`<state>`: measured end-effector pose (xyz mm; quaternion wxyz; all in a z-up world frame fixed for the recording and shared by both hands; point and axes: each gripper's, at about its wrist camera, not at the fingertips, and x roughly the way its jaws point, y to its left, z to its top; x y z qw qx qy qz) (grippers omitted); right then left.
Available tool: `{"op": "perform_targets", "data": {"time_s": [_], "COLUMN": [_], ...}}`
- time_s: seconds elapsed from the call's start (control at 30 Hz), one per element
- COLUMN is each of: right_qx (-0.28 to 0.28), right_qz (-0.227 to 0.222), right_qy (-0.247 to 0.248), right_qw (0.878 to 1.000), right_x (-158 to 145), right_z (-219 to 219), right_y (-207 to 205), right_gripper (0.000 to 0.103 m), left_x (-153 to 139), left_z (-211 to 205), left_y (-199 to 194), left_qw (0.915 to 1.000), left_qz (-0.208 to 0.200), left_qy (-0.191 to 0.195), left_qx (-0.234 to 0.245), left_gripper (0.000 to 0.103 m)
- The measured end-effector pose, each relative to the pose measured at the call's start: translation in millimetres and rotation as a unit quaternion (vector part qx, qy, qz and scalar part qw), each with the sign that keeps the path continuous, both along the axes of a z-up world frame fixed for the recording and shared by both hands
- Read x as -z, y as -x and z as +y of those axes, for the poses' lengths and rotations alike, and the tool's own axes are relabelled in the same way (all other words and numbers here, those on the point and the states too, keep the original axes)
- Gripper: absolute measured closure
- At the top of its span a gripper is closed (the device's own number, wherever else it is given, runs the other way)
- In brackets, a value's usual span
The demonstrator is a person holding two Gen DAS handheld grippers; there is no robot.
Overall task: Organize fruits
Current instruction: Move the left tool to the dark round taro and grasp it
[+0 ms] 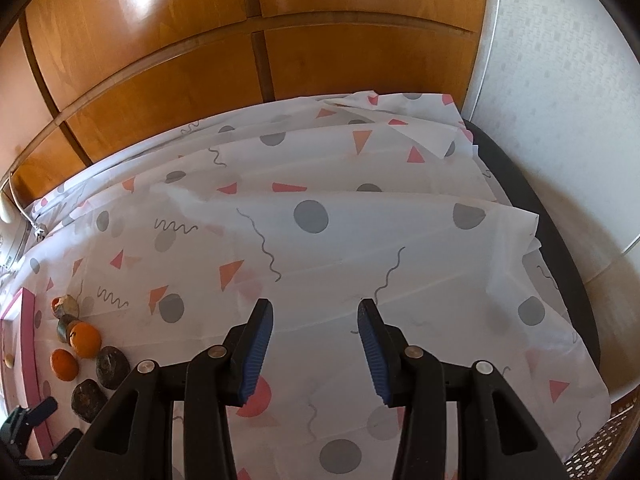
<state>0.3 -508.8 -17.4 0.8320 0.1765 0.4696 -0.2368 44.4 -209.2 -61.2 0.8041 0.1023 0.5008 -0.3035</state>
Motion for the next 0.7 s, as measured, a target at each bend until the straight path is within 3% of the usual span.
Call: {"op": "perform_targets", "data": {"time_s": [0.17, 0.2, 0.23, 0.27, 0.33, 0.47, 0.7], "right_qx": [0.004, 0.002, 0.001, 0.0, -0.004, -0.01, -0.037], "right_qz": [0.005, 0.006, 0.007, 0.008, 0.009, 0.011, 0.021], "right_qy": [-0.011, -0.012, -0.011, -0.01, -0.009, -0.007, 0.0], "right_qw": [1.0, 1.0, 1.0, 1.0, 1.0, 1.0, 0.999], "right_x": [3.3, 3.7, 3.9, 4.4, 5.2, 6.1, 9.2], "right_z": [-3.2, -2.6, -2.0, -1.3, -0.6, 0.4, 10.9], "right_y": [-0.7, -1.3, -2.1, -2.5, -3.5, -5.5, -9.8], "right_gripper": [0.058, 0.058, 0.058, 0.058, 0.058, 0.058, 0.058], "left_x": [14.4, 17.5, 24.0, 26.7, 24.0, 19.2, 10.6], "left_z": [-23.7, -25.4, -28.0, -29.2, -25.7, -2.0, 46.9], "left_y": [-8.2, -9.1, -10.3, -10.5, -5.4, -1.5, -1.4], "left_qw": [0.9999, 0.9998, 0.9996, 0.9995, 0.9996, 0.9999, 0.9991], "left_qz": [-0.001, 0.002, 0.008, 0.004, -0.007, 0.009, 0.012], "left_qy": [-0.015, -0.017, -0.025, -0.031, -0.026, -0.007, 0.01], "left_qx": [0.002, 0.004, 0.006, 0.004, 0.013, 0.008, -0.041], "left_gripper": [0.033, 0.036, 0.05, 0.055, 0.055, 0.055, 0.055]}}
